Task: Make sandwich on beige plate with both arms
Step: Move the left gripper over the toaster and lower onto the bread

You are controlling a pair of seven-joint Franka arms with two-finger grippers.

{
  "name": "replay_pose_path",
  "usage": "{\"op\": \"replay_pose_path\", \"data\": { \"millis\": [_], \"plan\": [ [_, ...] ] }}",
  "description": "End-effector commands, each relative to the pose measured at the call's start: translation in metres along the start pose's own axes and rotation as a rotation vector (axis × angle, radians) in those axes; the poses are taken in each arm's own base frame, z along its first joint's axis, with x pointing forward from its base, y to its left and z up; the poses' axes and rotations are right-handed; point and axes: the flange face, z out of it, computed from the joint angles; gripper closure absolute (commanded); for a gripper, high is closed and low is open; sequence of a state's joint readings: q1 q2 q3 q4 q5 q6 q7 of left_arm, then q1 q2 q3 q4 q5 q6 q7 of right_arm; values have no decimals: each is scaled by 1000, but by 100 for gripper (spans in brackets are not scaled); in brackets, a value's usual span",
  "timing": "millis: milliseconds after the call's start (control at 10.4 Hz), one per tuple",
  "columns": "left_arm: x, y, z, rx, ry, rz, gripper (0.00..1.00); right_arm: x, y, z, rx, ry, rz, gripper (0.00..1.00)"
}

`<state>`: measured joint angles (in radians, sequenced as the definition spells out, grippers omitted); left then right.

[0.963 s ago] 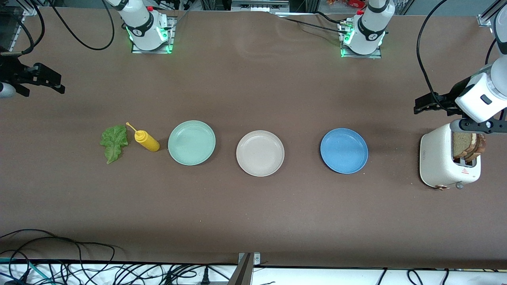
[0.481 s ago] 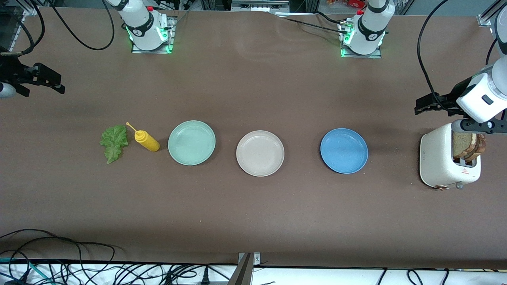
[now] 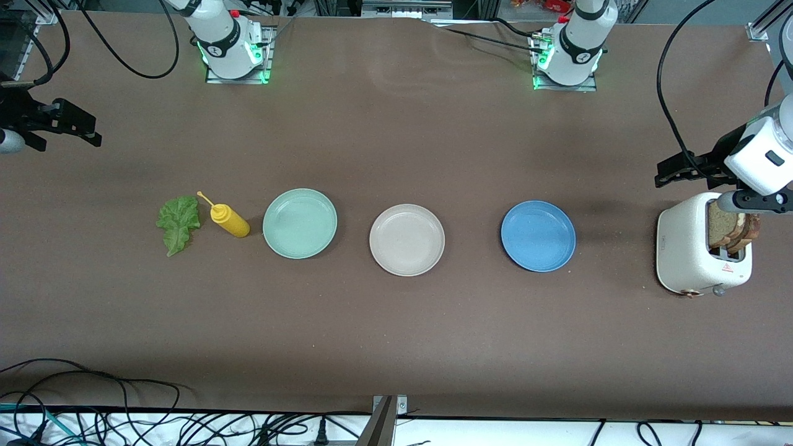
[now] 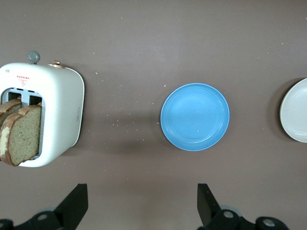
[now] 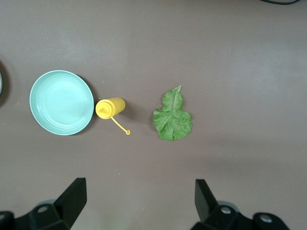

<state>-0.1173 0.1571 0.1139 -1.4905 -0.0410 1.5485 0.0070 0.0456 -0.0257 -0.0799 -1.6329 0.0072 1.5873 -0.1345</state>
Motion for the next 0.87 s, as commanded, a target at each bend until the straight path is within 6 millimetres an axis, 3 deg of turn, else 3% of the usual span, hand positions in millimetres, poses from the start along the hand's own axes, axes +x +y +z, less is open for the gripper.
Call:
{"op": "replay_pose_path", "data": {
  "millis": [0,385,578,770],
  "plan": [
    [7,-1,5,17,-7,-2,0,-2,-1,-5,8,7,7,0],
    [6,-8,14,22,-33,37,0,-2,-1,-5,8,7,7,0],
    [12,-34,22,109,-53,211,0,-2,-1,-5,8,7,7,0],
    [19,-71,38,100,-65,176,0,-2,-1,-5,6,5,7,0]
  ]
}}
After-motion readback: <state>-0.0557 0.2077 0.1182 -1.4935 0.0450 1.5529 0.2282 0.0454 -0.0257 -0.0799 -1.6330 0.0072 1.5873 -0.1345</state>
